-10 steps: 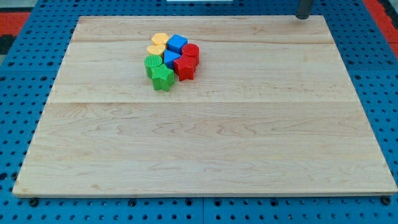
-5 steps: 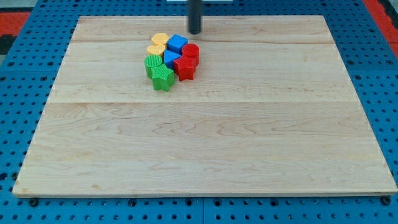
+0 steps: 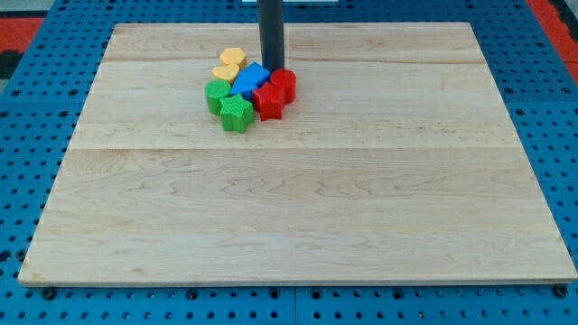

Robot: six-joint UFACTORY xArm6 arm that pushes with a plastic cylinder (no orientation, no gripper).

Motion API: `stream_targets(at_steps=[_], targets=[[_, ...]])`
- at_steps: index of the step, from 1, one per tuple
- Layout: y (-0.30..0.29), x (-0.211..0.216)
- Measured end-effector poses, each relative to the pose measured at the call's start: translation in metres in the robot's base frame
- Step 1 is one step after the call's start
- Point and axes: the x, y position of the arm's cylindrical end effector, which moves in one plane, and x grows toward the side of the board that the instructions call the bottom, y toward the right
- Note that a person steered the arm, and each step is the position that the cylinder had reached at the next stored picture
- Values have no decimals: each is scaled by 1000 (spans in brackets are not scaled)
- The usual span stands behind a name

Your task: Put the red circle at the center of the board

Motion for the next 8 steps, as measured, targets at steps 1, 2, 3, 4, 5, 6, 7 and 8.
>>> stream_targets(at_steps=[1, 2, 3, 4, 5, 6, 7, 8], targets=[[5, 10], [16, 15], [50, 47], [103, 93], [97, 137], [64, 92], [109, 59], [37, 55]])
